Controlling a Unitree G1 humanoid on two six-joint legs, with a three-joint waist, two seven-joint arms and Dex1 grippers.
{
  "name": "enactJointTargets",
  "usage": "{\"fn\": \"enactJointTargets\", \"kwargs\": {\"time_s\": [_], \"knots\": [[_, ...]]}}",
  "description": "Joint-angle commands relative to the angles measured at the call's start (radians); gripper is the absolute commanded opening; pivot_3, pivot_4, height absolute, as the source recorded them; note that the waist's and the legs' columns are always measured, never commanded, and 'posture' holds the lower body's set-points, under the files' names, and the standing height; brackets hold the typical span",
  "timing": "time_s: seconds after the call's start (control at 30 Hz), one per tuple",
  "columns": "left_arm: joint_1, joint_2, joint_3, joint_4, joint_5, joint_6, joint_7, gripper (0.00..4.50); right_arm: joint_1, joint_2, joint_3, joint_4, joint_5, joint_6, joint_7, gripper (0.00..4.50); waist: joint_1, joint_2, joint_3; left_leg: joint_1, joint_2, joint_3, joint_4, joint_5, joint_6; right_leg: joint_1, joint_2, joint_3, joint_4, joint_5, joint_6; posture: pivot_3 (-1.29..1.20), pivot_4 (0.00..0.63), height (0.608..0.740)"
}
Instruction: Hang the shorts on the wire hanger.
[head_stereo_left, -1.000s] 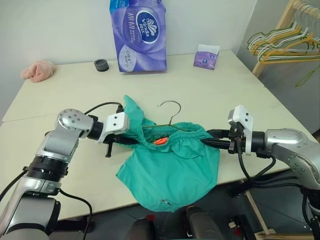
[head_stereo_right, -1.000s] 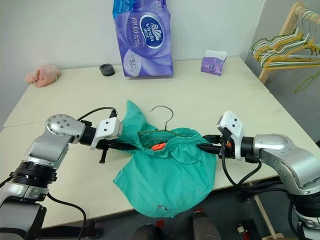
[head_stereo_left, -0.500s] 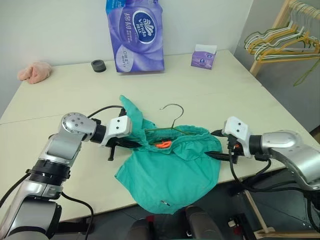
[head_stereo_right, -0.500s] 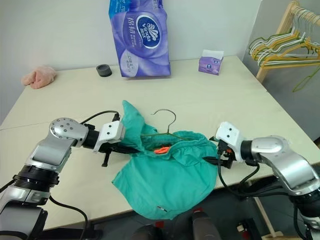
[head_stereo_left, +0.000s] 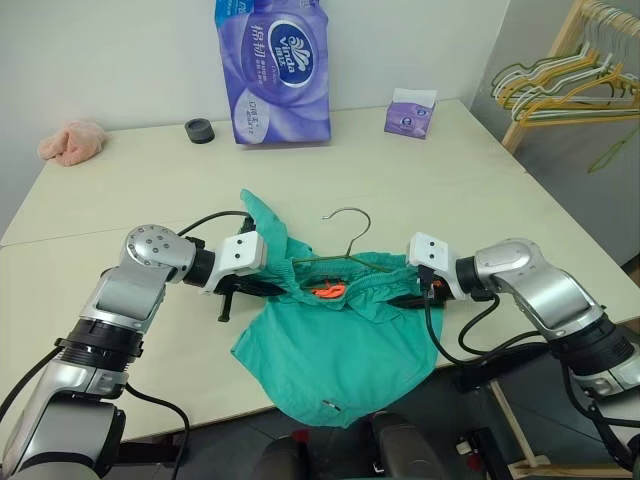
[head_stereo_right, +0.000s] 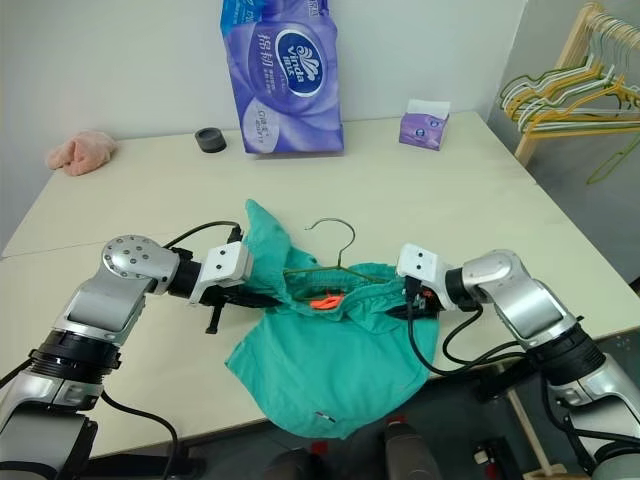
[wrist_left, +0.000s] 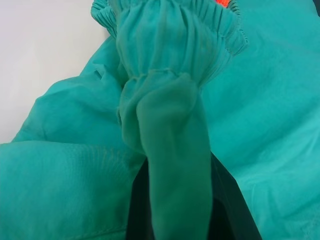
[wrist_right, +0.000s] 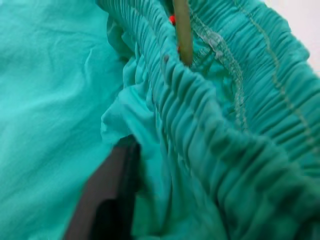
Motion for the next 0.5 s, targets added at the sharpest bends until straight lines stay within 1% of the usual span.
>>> {"fn": "enactJointTargets", "kwargs": {"time_s": [0.03, 0.13, 0.23, 0.37, 0.43, 0.5], "knots": [[-0.004, -0.009, 0.016, -0.044, -0.039, 0.013, -0.001, 0.0, -0.016, 0.013, -0.01, -0.021, -0.012, -0.011, 0.017, 1.05, 0.0, 0.0, 0.0, 0.0, 0.0, 0.0, 0.0, 0.0, 0.0, 0.0, 0.0, 0.0, 0.0, 0.0, 0.0, -0.22, 0.11, 0.74], [-0.009, -0.023, 0.024, -0.041, -0.049, 0.045, 0.014, 0.0, -0.014, 0.02, -0.019, -0.024, -0.018, -0.009, 0.022, 0.03, 0.0, 0.0, 0.0, 0.0, 0.0, 0.0, 0.0, 0.0, 0.0, 0.0, 0.0, 0.0, 0.0, 0.0, 0.0, -0.22, 0.108, 0.74], [-0.017, -0.043, 0.039, 0.004, -0.054, 0.069, 0.039, 0.0, -0.01, 0.023, -0.029, -0.027, -0.021, -0.01, 0.023, 0.03, 0.0, 0.0, 0.0, 0.0, 0.0, 0.0, 0.0, 0.0, 0.0, 0.0, 0.0, 0.0, 0.0, 0.0, 0.0, -0.22, 0.107, 0.74], [-0.038, -0.075, 0.068, 0.08, -0.066, 0.054, 0.067, 1.1, -0.002, 0.022, -0.04, -0.042, -0.017, -0.002, 0.02, 0.0, 0.0, 0.0, 0.0, 0.0, 0.0, 0.0, 0.001, 0.0, 0.0, 0.0, 0.0, 0.0, 0.0, 0.0, 0.0, -0.23, 0.105, 0.74], [-0.049, -0.078, 0.077, 0.101, -0.074, 0.05, 0.065, 1.77, 0.004, 0.019, -0.047, -0.055, -0.013, 0.005, 0.02, 0.0, -0.001, 0.0, 0.0, 0.0, 0.0, 0.0, 0.001, 0.0, 0.0, 0.0, 0.0, 0.0, 0.0, 0.0, 0.0, -0.23, 0.105, 0.74], [-0.07, -0.074, 0.084, 0.139, -0.063, 0.009, 0.074, 2.37, 0.01, 0.011, -0.055, -0.07, -0.007, 0.012, 0.024, 0.0, -0.001, 0.0, 0.0, 0.0, 0.0, 0.0, 0.001, 0.0, 0.0, 0.0, 0.0, 0.0, 0.0, 0.0, 0.0, -0.23, 0.104, 0.74]]}}
